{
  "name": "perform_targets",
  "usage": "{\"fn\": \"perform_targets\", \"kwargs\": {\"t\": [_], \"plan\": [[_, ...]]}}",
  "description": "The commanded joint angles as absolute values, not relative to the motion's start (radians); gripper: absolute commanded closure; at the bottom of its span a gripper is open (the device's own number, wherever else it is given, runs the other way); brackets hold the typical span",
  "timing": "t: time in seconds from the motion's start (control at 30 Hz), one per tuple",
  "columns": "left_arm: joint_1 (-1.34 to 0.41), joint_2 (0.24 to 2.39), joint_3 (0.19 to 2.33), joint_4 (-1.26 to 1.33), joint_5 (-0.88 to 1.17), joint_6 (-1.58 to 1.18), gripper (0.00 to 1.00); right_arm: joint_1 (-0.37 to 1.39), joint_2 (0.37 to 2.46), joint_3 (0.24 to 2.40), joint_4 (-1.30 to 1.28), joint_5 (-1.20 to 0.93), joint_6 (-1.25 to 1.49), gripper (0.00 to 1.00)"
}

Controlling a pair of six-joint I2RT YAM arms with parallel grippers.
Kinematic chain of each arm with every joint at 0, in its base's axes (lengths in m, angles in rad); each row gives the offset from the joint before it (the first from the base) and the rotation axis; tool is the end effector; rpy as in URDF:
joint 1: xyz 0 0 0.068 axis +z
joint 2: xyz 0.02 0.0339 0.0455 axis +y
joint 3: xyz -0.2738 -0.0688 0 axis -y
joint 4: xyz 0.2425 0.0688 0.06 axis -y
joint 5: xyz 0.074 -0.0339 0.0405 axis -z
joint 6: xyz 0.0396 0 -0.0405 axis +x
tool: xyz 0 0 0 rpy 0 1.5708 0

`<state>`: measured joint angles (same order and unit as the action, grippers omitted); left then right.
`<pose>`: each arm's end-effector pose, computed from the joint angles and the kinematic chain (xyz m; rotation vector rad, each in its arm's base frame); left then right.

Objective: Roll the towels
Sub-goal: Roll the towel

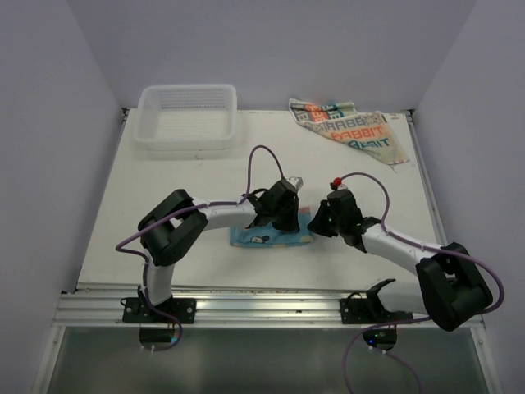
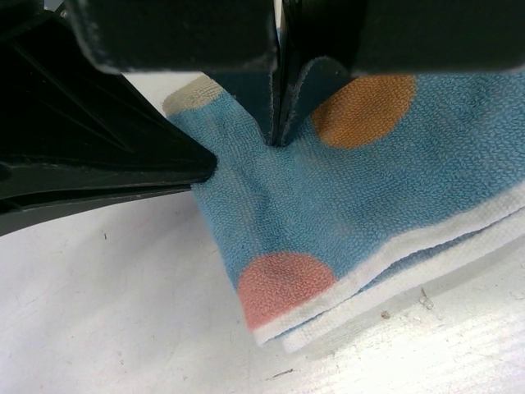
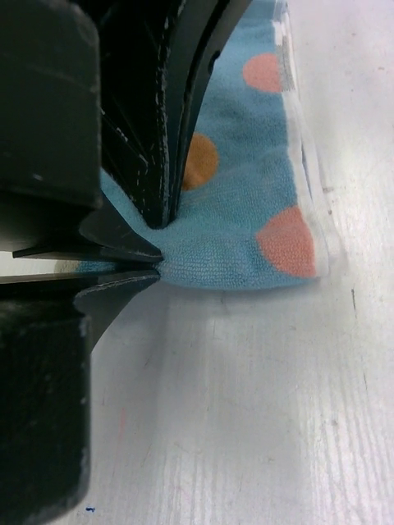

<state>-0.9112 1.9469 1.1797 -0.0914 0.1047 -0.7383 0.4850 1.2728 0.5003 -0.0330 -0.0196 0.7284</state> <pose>0.2485 -0.3272 0.1572 0.2767 2.6018 -0.8076 0.2065 0.1097 0.1670 0.2891 2.4435 0.5844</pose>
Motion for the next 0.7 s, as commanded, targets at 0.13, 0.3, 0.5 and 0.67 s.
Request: {"fn": "perform_targets", "kwargs": {"t": [0.13,0.3,0.5,0.67], "plan": [[-0.922,1.945,1.160,-0.061,0.084,-0.752,1.00,0.483,1.249,0.545,-0.006,-0.103,0.698,0.92],[-0.922,1.940,1.155,-0.060,0.080,-0.752,1.00,0.485,1.288,0.546,0.041,-0.147,0.706,0.93],[-0.923,1.936,1.144,-0.054,0.081,-0.756,1.00,0.485,1.308,0.548,0.077,-0.181,0.723,0.94],[-0.923,1.930,1.140,-0.054,0.075,-0.755,1.00,0.488,1.338,0.551,0.094,-0.193,0.729,0.94]]}}
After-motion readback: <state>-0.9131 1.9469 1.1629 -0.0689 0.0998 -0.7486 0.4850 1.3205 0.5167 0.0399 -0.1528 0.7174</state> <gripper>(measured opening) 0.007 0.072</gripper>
